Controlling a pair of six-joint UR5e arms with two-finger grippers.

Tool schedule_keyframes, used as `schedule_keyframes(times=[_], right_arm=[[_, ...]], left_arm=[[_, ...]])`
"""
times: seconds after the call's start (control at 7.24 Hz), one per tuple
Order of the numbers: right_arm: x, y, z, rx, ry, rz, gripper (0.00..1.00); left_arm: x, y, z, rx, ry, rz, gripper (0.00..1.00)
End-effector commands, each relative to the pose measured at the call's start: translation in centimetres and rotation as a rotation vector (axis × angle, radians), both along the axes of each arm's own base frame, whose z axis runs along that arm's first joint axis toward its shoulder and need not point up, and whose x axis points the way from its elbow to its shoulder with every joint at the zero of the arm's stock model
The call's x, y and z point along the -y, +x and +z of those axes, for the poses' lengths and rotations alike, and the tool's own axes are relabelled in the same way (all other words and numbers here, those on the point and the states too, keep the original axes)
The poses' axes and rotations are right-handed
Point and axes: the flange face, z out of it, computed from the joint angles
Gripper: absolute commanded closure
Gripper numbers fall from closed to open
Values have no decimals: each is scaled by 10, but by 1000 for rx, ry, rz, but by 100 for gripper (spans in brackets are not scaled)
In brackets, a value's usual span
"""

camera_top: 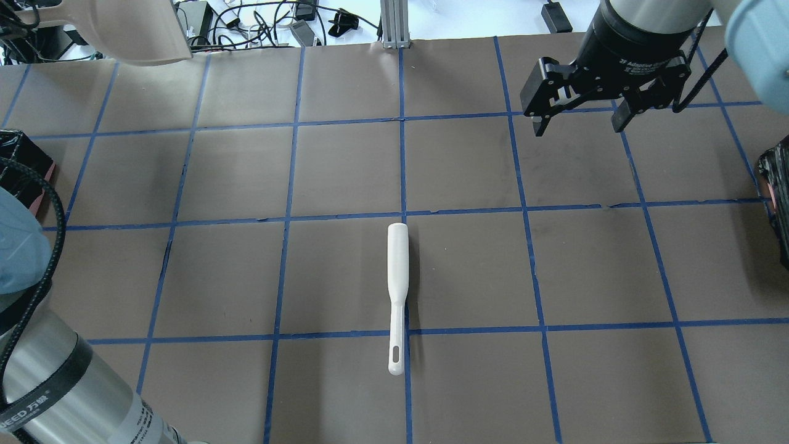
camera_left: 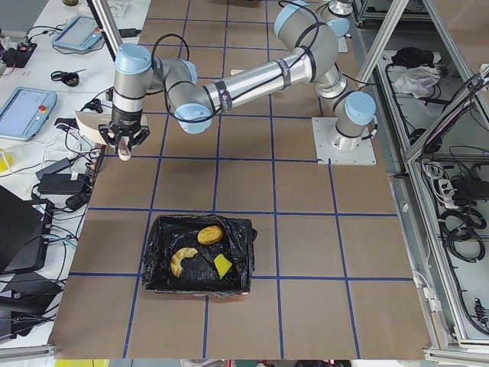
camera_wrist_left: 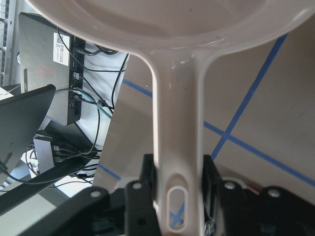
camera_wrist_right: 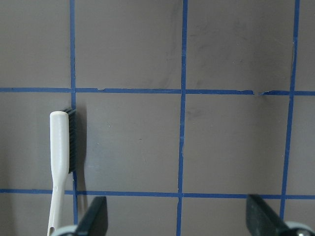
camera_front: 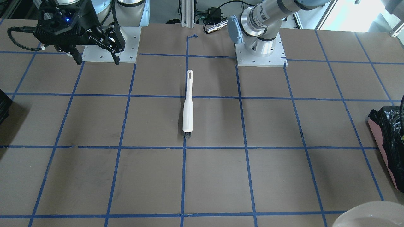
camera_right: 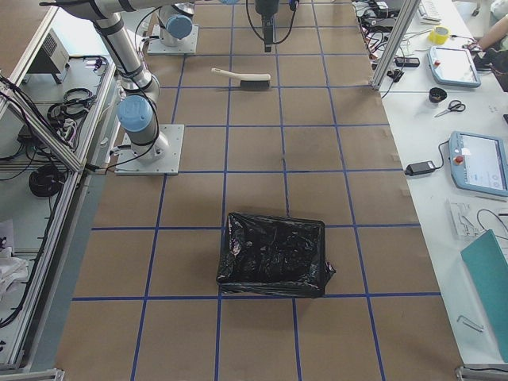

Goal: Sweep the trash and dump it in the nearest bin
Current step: 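Carry the empty dustpan back with the left gripper and lower it onto the table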

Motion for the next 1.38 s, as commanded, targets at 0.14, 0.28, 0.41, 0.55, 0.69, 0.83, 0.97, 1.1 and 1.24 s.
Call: schedule_keyframes(times=[0.14, 0.28, 0.41, 0.55, 0.69, 0.83, 0.97, 1.1, 1.24], right_arm=[[0, 0, -1, -3, 2, 1, 0], [0, 0, -1, -3, 2, 1, 0], [0, 0, -1, -3, 2, 1, 0], [0, 0, -1, -3, 1, 1, 0], [0, 0, -1, -5, 1, 0, 0], [0, 0, -1, -5, 1, 0, 0], [0, -1, -1, -6, 2, 0, 0], [0, -1, -1, -6, 1, 0, 0], [0, -1, -1, -6, 1, 0, 0]], left_arm=[[15, -112, -37, -325, -19, 281, 100], [16, -160, -46, -439, -11, 402, 100], [18, -212, -54, -503, 5, 534, 100], [14, -274, -65, -526, 40, 628, 100], [3, -321, -81, -462, 54, 735, 100], [-12, -354, -93, -450, 113, 822, 100], [-26, -381, -96, -434, 178, 897, 100], [-45, -418, -92, -405, 223, 887, 100], [-62, -447, -90, -383, 261, 904, 100]])
